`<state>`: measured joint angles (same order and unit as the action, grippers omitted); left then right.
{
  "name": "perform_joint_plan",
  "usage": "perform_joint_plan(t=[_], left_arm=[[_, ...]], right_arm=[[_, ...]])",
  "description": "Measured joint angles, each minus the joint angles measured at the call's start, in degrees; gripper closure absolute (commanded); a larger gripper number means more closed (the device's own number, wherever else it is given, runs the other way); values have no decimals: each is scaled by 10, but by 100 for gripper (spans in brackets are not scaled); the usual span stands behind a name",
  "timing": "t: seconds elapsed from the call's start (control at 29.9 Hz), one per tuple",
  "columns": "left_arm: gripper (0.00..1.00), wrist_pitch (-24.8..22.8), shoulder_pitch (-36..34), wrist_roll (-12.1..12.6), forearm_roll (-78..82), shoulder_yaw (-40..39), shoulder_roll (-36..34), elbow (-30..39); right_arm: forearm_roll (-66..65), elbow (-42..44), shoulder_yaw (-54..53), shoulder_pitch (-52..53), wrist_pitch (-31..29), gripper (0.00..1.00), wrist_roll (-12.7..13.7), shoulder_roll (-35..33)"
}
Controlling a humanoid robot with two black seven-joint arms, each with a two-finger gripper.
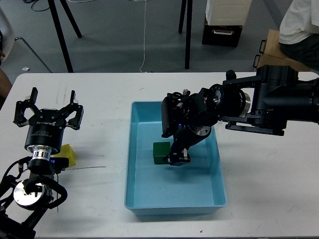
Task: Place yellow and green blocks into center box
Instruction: 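Carry the green cube into the blue box with the right gripper, then open the right gripper, release the cube, and lift away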
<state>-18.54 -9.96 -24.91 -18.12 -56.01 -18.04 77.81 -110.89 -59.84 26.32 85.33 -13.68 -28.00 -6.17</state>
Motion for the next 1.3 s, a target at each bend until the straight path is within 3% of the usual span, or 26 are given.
perform_joint_plan(t=[0.23, 0.37, 0.47, 0.53, 0.67, 0.77, 0.84, 0.9, 0.97, 1.04, 1.17, 1.3], left_arm=[[0, 61, -56, 12, 71, 8, -96, -5], [0, 175, -115, 82, 83, 43, -177, -11], [0, 187, -146, 142, 88, 53, -203, -21], [0, 180, -157, 159, 95, 52, -219, -24], [0, 170, -183, 164, 108, 49, -254, -27], [1, 167, -199, 145, 112, 42, -266, -45], [1, 167, -209, 100, 129, 38, -269, -64], [1, 175, -217, 34, 163, 35, -270, -79], [1, 196, -222, -10, 201, 32, -271, -85], [1, 226, -224, -26, 235, 30, -271, -87], [1, 274, -225, -31, 278, 29, -270, -89], [0, 282, -224, -31, 317, 36, -269, -86]], right_arm=[[41, 3, -84, -5, 10, 3, 0, -74], [91, 27, -248, -63, 12, 2, 0, -95], [104, 58, -383, -101, 12, 2, 0, -78], [106, 73, -461, -124, 12, 2, 0, -49], [134, 85, -579, -168, 12, 2, 0, 16], [201, 82, -637, -200, 13, 1, 7, 52], [264, 82, -675, -222, 15, 1, 57, 59], [331, 76, -713, -251, 18, 1, 122, 60], [379, 53, -743, -285, 19, 1, 160, 61], [409, 7, -778, -330, 20, 1, 174, 62], [425, -107, -847, -429, 20, 1, 181, 38], [428, -212, -914, -534, 19, 1, 185, -2]])
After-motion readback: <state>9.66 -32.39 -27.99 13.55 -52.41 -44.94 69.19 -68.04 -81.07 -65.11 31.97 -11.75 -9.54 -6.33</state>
